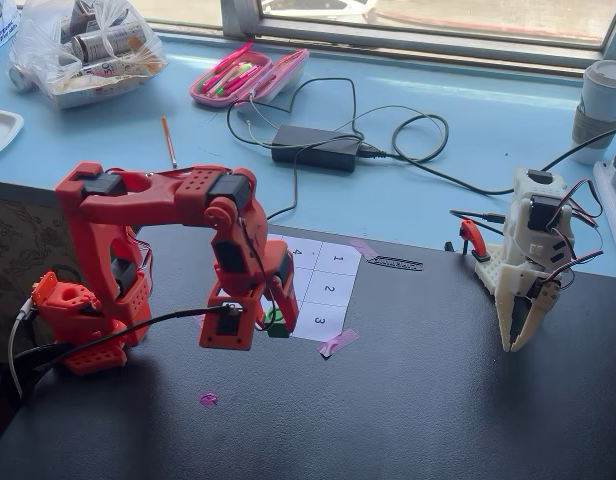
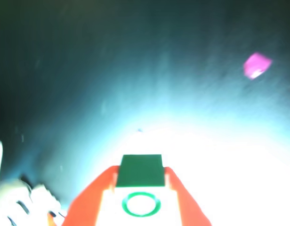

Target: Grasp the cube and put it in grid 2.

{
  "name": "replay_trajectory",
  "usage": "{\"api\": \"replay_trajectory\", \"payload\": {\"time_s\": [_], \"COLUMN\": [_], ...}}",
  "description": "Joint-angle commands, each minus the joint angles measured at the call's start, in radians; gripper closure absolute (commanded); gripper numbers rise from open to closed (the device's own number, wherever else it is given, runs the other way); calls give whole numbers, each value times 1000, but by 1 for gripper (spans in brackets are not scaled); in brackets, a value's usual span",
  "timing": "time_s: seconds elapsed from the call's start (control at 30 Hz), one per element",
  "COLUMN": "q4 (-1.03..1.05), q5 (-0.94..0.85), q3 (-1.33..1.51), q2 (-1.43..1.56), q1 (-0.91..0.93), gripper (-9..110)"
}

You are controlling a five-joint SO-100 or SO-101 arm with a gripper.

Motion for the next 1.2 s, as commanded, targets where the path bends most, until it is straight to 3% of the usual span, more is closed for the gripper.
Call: {"api": "replay_trajectory", "payload": {"time_s": [0.0, 0.53, 1.17], "q4": [51, 86, 41], "q5": [8, 80, 120], "q3": [-175, -408, -649], "q2": [-84, -434, -686], "q1": [-109, -479, -511], "gripper": [101, 101, 101]}}
